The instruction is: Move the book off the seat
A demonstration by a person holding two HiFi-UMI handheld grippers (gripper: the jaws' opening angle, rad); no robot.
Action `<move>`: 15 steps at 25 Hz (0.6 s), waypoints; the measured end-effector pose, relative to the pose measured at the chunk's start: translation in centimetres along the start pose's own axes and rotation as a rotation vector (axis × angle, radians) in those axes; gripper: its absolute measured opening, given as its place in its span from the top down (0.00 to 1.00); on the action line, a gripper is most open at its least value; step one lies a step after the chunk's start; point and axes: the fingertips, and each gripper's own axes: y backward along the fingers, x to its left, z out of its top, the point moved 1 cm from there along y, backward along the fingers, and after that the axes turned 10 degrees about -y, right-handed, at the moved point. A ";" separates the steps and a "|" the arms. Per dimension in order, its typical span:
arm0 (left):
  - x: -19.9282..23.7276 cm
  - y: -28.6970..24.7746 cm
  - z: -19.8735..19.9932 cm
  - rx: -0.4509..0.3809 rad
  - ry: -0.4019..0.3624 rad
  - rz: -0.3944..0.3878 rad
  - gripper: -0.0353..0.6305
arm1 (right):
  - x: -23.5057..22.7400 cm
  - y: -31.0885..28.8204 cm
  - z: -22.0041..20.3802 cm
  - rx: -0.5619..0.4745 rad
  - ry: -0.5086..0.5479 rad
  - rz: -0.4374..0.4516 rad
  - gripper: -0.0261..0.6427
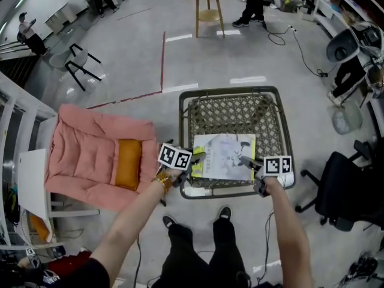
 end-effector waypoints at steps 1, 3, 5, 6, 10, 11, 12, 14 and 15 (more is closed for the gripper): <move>-0.1 -0.4 0.1 -0.001 0.001 -0.001 0.81 | -0.3 0.2 0.2 -0.001 -0.002 0.001 0.83; -0.3 -1.1 0.2 0.000 0.002 -0.001 0.81 | -0.8 0.6 0.4 -0.003 -0.006 -0.001 0.83; -0.5 -1.8 0.3 0.003 0.004 0.000 0.81 | -1.5 0.9 0.6 -0.003 -0.011 -0.005 0.83; -0.6 -2.1 0.2 0.005 0.005 0.001 0.81 | -1.8 1.0 0.6 -0.003 -0.013 -0.006 0.83; -0.5 -3.3 0.3 0.010 0.006 0.011 0.81 | -2.9 1.2 1.0 -0.004 -0.018 -0.007 0.83; -0.4 -3.5 0.4 0.010 0.005 0.014 0.81 | -3.1 1.2 1.2 -0.005 -0.018 -0.007 0.83; -0.3 -3.8 0.5 0.011 0.005 0.017 0.81 | -3.4 1.2 1.3 -0.005 -0.018 -0.005 0.83; -0.3 -4.4 0.3 0.015 0.010 0.021 0.81 | -4.0 1.2 1.4 -0.001 -0.021 -0.002 0.83; -0.3 -4.7 0.2 0.018 0.014 0.023 0.81 | -4.3 1.1 1.4 0.003 -0.024 -0.002 0.83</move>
